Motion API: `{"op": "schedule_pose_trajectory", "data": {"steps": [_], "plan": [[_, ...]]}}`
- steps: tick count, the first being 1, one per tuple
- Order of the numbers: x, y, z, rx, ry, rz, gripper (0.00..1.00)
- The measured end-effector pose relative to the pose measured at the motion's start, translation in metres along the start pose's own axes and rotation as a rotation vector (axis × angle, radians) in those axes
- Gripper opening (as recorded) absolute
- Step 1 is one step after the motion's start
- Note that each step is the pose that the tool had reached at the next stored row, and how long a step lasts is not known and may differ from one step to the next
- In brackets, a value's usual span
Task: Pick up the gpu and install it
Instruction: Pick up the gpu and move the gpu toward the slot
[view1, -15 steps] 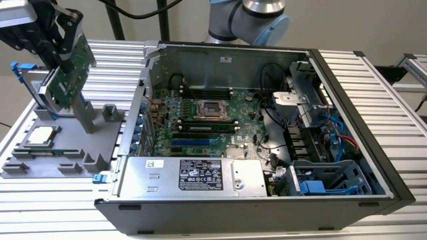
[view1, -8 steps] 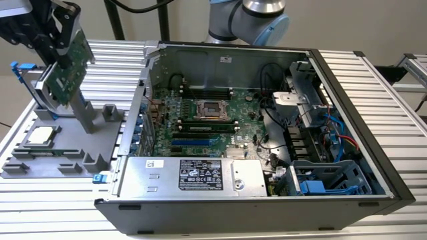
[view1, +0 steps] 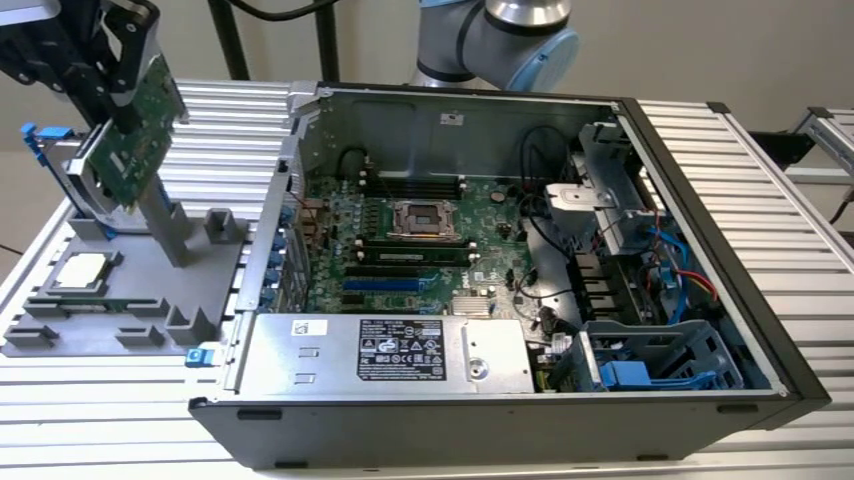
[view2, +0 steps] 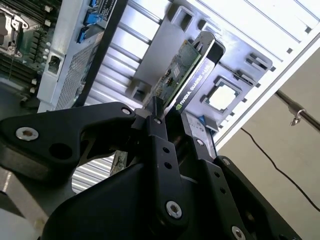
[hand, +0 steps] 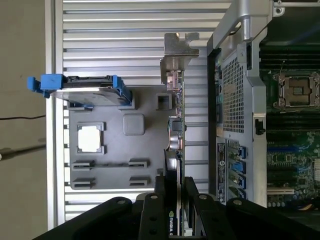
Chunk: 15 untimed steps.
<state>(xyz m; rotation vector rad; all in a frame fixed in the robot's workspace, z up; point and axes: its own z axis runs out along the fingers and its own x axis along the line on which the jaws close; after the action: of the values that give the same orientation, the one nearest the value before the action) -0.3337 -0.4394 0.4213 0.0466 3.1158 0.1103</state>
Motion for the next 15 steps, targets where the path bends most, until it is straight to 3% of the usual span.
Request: {"op": "schedule_pose_trajectory", "data": {"steps": [15], "plan": [[-0.0304, 0.0009, 0.0009, 0.0, 0.0042, 0.001, 0.0]]}}
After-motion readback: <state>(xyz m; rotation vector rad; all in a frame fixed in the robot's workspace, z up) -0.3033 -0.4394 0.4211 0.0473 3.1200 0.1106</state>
